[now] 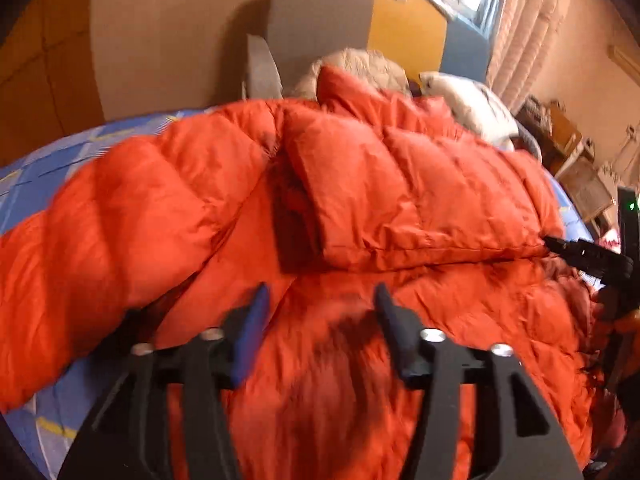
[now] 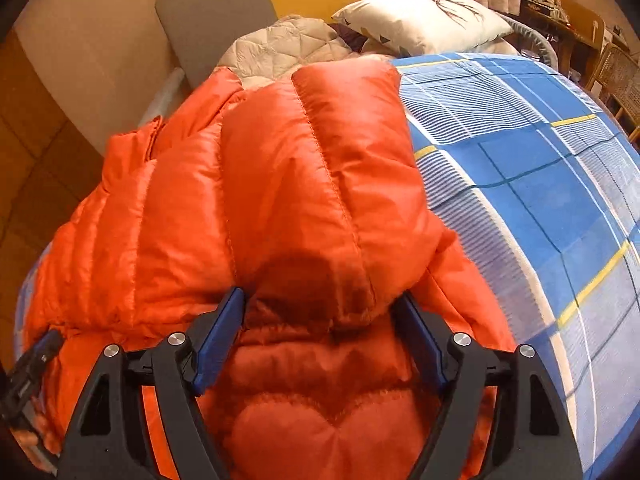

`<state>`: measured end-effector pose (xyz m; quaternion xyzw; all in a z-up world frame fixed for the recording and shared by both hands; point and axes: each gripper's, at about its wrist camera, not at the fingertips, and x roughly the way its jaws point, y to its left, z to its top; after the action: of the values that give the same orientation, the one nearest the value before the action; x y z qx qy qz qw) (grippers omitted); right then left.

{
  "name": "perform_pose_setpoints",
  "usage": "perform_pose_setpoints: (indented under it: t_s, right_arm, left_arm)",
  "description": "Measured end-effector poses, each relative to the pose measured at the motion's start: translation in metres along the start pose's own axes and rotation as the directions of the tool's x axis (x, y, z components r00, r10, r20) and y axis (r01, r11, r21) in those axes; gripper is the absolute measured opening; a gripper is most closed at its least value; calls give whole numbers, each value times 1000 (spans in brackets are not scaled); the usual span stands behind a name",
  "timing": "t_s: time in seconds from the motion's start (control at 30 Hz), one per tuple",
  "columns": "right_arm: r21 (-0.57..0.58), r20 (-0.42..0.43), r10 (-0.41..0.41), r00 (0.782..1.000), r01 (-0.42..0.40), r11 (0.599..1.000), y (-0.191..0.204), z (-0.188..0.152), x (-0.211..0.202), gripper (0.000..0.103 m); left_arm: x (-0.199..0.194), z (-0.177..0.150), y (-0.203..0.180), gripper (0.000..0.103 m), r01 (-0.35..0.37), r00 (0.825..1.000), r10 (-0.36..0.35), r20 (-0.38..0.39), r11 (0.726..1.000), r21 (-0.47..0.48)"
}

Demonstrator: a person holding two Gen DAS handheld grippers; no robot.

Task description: Fold large clothes

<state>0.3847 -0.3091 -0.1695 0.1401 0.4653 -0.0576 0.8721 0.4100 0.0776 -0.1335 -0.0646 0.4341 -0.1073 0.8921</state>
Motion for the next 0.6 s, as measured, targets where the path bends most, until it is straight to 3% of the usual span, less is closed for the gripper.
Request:
perform_pose_setpoints:
  t_s: [0.23,0.4,0.6]
  right_arm:
    - [-93,23,45,999,-42,995,23,-31,-35,82]
    - [-212,20,61,998,-56,976,47,-67,-50,84]
    - [-310,33,70,997,-56,949,61,-95,-63,84]
  left_arm:
    - [-56,-35,26,70,2,998,7,69,992,-125]
    - [-88,-73,72,71,-75,992,94,82,975,-207]
    - [-115,-107,138,71,-119,985,151,81,943,-310]
